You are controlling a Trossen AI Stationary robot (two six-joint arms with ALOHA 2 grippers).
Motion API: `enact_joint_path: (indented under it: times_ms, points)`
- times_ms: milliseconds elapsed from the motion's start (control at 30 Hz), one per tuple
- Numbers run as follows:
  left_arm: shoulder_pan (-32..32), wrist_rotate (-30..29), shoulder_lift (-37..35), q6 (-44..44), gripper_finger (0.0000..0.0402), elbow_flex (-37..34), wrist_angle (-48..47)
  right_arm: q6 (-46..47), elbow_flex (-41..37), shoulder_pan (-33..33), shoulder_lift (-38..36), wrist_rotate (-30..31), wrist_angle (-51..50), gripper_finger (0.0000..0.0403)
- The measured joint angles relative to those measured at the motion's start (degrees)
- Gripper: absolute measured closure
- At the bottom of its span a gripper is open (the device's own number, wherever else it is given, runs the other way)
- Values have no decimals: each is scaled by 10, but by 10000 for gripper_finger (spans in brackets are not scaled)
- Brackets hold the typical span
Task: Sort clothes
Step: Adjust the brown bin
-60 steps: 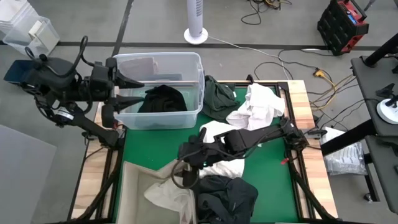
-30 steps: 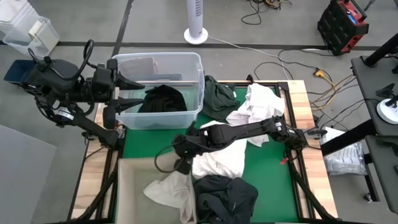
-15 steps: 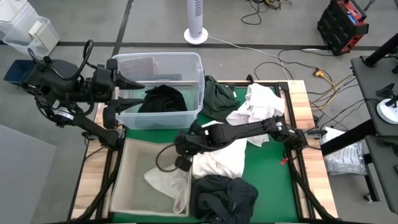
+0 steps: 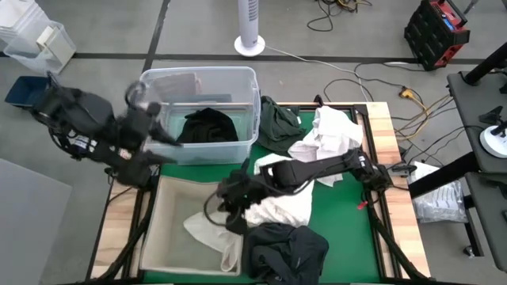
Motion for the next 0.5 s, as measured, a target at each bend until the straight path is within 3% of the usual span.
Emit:
enact_joint_path:
  times_ms: [300,500]
  points:
    - [-167,-17,-1,-47,300,-140,-19,-5,0,32,-34,56,-74,390]
    - [-216,-29,-6,-133,362,-232,13,-22,-1,40,-79,73,-165,390]
